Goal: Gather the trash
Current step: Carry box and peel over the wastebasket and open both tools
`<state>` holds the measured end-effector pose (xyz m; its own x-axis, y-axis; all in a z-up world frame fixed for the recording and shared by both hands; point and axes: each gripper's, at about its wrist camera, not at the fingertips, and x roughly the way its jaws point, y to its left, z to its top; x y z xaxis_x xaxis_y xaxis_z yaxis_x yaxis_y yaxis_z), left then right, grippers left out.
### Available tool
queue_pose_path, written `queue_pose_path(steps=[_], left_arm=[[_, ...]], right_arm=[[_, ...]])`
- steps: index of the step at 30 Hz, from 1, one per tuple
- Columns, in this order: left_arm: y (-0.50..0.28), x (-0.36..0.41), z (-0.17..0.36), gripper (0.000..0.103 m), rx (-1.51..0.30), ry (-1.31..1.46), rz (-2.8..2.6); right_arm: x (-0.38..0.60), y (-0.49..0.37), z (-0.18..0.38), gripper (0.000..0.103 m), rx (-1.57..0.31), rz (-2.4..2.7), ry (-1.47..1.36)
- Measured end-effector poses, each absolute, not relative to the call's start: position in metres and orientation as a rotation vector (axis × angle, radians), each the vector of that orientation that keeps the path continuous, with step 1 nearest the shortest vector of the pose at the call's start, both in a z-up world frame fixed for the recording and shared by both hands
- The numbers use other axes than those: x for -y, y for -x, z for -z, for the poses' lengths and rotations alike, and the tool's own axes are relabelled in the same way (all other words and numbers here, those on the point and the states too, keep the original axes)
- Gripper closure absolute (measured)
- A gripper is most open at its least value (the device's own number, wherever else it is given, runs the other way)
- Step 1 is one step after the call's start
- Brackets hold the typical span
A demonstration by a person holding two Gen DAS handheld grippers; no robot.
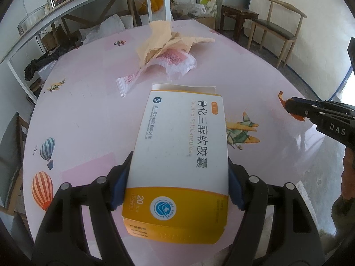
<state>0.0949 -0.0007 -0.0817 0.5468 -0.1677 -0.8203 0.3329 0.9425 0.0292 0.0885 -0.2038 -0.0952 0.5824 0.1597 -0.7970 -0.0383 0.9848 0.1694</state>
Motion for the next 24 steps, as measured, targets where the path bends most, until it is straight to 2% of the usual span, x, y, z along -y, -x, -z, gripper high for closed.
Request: queue_pose_path(steps=[14,24], left_arm=[[-0.098,0.012,0.035,0.034,-0.86,-0.069,0.467],[-0.143,0.102,0.004,0.034,-0.877,-0.054,0.717]], right_arm=[[0.246,-0.07,0.06,0.092,-0.818,-0.096,-0.288],[0.367,-0.035,0.055,0.092,-0.69,0.129,-0.524]])
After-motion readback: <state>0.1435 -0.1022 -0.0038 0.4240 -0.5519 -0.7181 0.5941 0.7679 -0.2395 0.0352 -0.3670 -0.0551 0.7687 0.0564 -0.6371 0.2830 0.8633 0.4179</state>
